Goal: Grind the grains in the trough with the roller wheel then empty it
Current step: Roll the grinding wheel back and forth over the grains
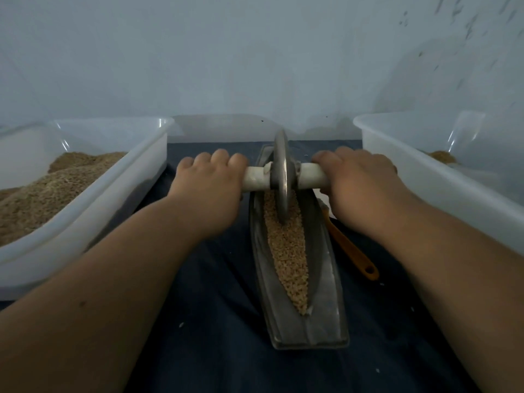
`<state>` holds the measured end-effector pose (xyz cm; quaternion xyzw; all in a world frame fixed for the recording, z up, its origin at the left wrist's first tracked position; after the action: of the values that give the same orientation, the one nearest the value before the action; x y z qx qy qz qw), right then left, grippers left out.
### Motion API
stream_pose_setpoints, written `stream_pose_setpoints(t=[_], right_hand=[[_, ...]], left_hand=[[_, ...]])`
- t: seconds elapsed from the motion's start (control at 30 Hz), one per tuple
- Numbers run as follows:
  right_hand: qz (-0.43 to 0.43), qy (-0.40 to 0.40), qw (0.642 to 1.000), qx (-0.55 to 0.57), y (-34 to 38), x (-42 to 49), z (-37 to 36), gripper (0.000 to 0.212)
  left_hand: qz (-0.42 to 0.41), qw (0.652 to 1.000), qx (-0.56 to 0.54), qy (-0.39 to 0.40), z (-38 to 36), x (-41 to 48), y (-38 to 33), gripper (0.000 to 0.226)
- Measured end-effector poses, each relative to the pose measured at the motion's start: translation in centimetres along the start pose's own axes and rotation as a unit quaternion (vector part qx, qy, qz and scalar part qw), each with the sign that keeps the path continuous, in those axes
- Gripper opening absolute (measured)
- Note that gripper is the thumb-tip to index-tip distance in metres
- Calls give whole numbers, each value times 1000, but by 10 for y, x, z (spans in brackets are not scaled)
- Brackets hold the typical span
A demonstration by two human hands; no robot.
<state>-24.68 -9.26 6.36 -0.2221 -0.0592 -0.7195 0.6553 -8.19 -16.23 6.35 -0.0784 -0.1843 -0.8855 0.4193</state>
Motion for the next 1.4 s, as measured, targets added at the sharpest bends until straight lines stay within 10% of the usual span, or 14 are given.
stream_pose_setpoints(t=[0.43, 0.63, 0.77, 0.9, 1.4], right_hand=[[163, 303, 923, 171, 19, -51, 39, 61], [124, 277, 935, 186, 13, -42, 24, 59], [59, 106, 986, 114, 4, -17, 11, 54], [40, 17, 999, 26, 5, -2, 3, 67], [144, 299, 924, 190, 18, -50, 42, 70]], left_hand=[[-139, 967, -30, 213, 19, -49, -13, 25], [-140, 965, -53, 217, 7, -40, -10, 20], [-62, 990, -68, 104, 4, -16, -3, 20], [-3, 995, -54, 80, -9, -4, 3, 56], [-110, 936, -149, 299, 24, -58, -12, 27]])
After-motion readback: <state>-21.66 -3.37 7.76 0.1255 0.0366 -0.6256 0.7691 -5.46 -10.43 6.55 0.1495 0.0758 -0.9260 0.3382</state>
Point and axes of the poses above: each hand's wrist, its own x-axis towards the middle knuckle, its own z-axis out of the back of the hand, y = z × x, the point moved 9 cm from there along x, towards the middle knuckle, and after that the axes turned 7 degrees about y, right-handed, at the moved point
